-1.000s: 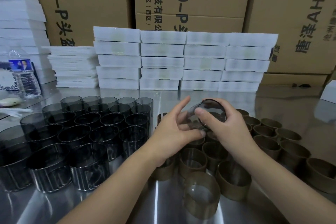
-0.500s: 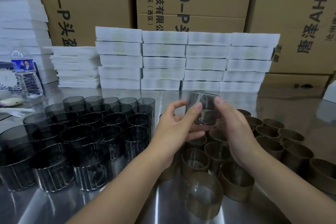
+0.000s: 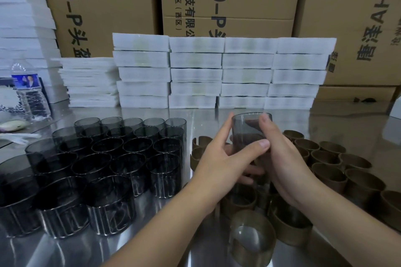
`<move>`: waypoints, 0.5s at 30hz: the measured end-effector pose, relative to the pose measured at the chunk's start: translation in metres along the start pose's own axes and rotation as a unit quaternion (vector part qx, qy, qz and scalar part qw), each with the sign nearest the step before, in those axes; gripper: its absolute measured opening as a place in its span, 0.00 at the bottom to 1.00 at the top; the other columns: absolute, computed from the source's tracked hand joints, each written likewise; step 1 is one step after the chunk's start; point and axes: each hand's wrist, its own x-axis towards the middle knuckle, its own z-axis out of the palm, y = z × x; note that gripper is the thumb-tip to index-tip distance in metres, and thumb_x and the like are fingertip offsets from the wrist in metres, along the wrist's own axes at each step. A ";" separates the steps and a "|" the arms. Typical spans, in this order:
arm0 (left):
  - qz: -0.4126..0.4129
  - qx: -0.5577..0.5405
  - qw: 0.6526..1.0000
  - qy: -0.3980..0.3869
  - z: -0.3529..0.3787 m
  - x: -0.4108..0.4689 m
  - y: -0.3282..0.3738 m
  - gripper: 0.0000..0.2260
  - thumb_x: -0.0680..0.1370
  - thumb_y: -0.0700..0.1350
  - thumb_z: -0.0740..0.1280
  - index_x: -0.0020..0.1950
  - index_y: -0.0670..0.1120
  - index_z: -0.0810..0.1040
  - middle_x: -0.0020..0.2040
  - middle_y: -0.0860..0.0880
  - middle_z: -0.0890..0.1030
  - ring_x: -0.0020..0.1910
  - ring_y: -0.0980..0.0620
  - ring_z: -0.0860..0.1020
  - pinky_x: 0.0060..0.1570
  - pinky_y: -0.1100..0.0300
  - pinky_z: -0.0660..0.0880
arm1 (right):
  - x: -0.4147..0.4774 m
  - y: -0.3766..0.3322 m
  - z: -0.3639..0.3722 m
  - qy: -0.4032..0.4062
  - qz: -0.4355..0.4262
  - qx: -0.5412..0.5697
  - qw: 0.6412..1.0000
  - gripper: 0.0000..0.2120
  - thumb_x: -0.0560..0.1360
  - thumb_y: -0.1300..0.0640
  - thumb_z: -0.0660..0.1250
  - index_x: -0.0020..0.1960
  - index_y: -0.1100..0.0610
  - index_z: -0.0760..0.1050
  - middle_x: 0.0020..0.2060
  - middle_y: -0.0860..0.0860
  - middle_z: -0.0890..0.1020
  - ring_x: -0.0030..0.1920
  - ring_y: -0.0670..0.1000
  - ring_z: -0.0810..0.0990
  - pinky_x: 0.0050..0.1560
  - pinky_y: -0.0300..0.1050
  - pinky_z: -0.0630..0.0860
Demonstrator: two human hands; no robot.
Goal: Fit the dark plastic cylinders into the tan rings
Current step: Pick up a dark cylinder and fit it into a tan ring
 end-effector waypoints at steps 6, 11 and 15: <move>-0.001 -0.006 0.999 -0.036 -0.001 -0.002 0.005 0.22 0.72 0.52 0.70 0.64 0.68 0.71 0.49 0.57 0.85 0.41 0.46 0.86 0.34 0.62 0.80 | 0.002 0.000 -0.002 -0.025 0.010 -0.011 1.000 0.37 0.64 0.26 0.66 0.62 0.51 0.78 0.56 0.53 0.83 0.61 0.53 0.79 0.69 0.57 0.68; -0.023 -0.054 0.996 -0.071 -0.006 -0.003 0.007 0.21 0.68 0.58 0.69 0.60 0.61 0.77 0.55 0.50 0.84 0.42 0.42 0.85 0.33 0.61 0.79 | 0.004 -0.001 -0.006 -0.075 0.012 0.052 0.996 0.28 0.69 0.33 0.62 0.56 0.52 0.82 0.55 0.55 0.84 0.58 0.54 0.82 0.67 0.56 0.70; -0.027 -0.051 0.995 -0.076 -0.006 -0.001 0.006 0.23 0.65 0.59 0.70 0.59 0.58 0.76 0.54 0.50 0.85 0.43 0.42 0.85 0.33 0.60 0.79 | 0.004 -0.002 -0.005 -0.062 0.009 0.035 0.997 0.29 0.65 0.31 0.64 0.53 0.51 0.83 0.53 0.54 0.85 0.57 0.53 0.82 0.67 0.56 0.71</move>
